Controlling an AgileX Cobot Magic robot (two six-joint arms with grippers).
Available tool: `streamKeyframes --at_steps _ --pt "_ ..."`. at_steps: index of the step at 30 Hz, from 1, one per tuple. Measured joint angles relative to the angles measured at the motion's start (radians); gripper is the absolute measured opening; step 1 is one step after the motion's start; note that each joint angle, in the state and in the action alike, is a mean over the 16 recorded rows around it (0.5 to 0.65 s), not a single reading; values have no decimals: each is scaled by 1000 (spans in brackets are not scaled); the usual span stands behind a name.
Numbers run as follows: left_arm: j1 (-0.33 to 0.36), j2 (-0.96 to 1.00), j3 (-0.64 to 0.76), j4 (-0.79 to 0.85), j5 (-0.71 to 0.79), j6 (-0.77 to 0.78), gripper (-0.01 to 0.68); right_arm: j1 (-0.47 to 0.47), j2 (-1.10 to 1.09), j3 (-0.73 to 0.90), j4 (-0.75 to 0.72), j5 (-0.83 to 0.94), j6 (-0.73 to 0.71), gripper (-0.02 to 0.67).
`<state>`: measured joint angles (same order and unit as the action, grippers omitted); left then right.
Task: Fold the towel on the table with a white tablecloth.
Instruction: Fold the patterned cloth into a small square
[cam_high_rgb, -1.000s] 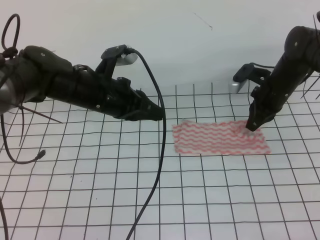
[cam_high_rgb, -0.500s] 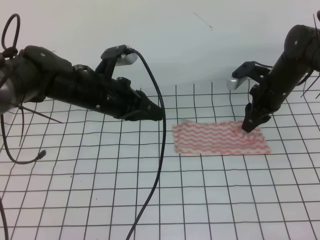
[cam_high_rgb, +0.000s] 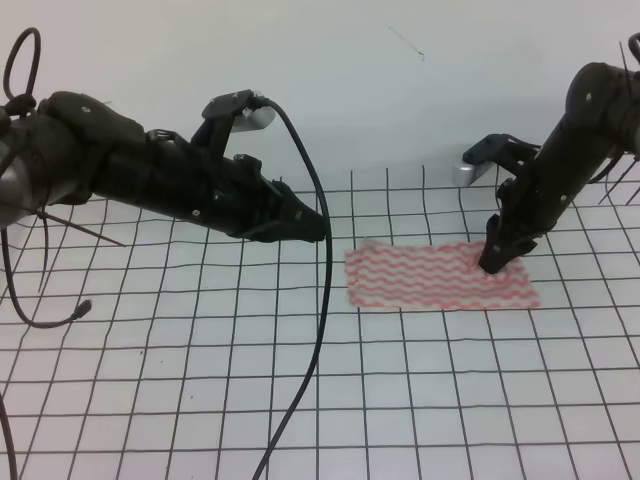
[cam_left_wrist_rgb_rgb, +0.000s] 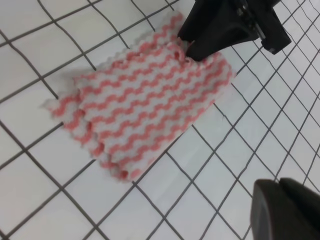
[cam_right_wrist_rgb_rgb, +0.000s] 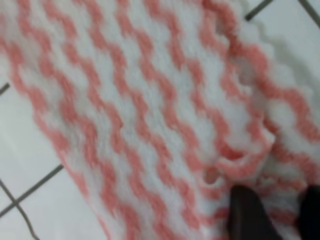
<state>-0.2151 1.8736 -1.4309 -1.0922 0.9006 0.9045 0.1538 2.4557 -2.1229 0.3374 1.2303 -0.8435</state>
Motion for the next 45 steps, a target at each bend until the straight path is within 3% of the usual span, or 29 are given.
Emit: streamKeyframes --at_steps 10,15,27,32,45 --pt "0 0 0 -1 1 0 0 0 -5 -53 0 32 1 87" --pt "0 0 0 -2 1 0 0 0 -7 -74 -15 26 38 68" --pt "0 0 0 0 0 0 0 0 -5 -40 -34 -5 135 247" --pt "0 0 0 1 -3 0 0 0 -5 -13 -14 1 127 276" --pt "0 0 0 2 -6 0 0 0 1 -1 25 1 100 122"
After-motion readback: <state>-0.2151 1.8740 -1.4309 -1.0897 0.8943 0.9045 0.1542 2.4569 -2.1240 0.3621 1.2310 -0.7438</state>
